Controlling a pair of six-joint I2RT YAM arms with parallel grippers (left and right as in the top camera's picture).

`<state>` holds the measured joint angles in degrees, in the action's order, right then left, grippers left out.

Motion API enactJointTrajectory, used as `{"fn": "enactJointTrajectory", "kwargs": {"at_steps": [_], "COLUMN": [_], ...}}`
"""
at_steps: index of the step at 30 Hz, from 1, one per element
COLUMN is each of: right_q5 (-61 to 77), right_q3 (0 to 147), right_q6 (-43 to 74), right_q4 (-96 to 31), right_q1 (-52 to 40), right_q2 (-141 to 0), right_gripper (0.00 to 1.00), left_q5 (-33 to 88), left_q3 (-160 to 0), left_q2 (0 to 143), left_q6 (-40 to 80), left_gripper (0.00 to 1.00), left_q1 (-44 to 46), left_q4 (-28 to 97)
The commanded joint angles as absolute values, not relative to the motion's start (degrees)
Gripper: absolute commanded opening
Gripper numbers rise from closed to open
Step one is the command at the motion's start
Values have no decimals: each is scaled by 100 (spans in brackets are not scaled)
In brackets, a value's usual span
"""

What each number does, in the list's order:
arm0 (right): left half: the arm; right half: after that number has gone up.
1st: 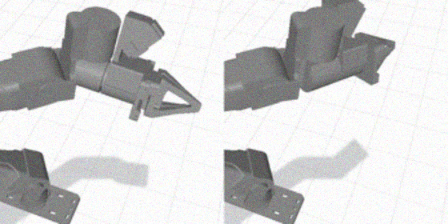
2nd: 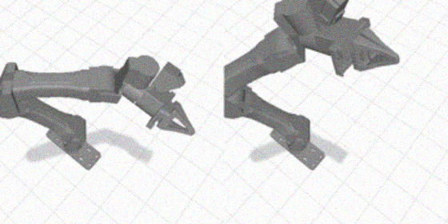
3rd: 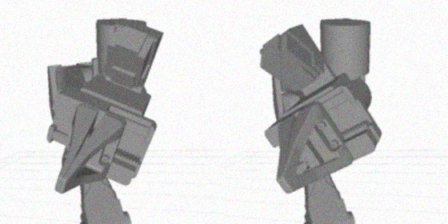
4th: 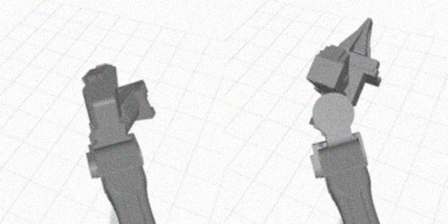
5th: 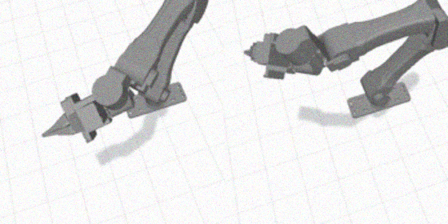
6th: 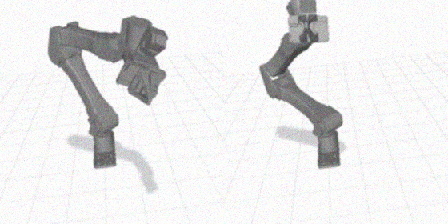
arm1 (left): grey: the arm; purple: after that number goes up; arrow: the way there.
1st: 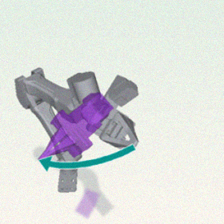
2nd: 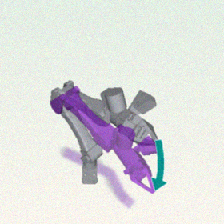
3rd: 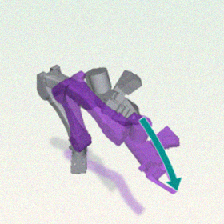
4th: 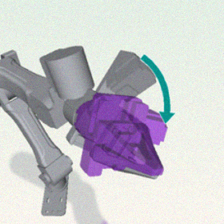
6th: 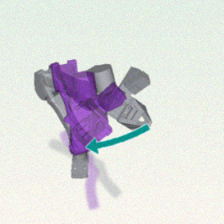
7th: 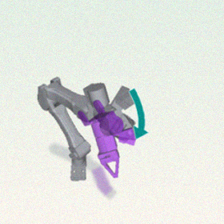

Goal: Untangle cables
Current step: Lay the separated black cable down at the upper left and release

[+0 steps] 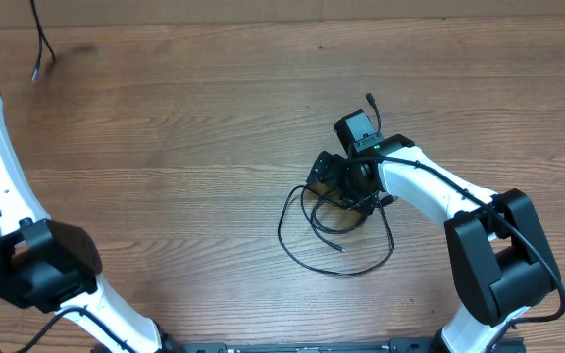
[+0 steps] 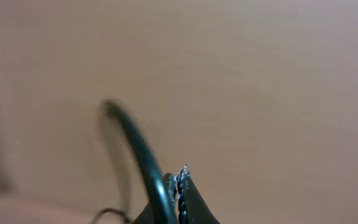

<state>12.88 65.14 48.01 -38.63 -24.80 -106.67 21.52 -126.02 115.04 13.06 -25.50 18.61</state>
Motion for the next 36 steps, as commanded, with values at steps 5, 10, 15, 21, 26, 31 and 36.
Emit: {"fn": "enactJointTrajectory", "kwargs": {"at_steps": [5, 10, 15, 21, 26, 31, 36], "right_q5": [1297, 1297, 1297, 1297, 1297, 1297, 1297], "right_q3": [6405, 6405, 6405, 6405, 6405, 6405, 6405], "right_q6": [4834, 4834, 4834, 4834, 4834, 4834, 4834], "right_q4": [-3868, -3865, -3865, -3868, -3865, -3865, -3865], "right_q1": [-2495, -2495, -2495, -2495, -2495, -2495, -2495], "right_q2": [-10750, -10750, -10750, -10750, -10750, -10750, -10750], "right_gripper": [100, 100, 100, 100, 100, 100, 100], "left_q5": [447, 257, -16, 237, -93, 23, 1498], "left_q3": [-12766, -12766, -12768, -13148, -13753, -13902, -13900], "left_q2": [12809, 13437, 13603, 13214, 12589, 11769, 11098], "left_q6": [1549, 1544, 1839, 2126, 2515, 2749, 2580], "left_gripper": [4, 4, 56, 99, 100, 99, 99], "left_q1": [-2587, -2602, -2606, -2641, -2633, -2622, -2622], "left_q4": [2749, 3369, 3918, 4519, 5356, 6023, 6449]}}
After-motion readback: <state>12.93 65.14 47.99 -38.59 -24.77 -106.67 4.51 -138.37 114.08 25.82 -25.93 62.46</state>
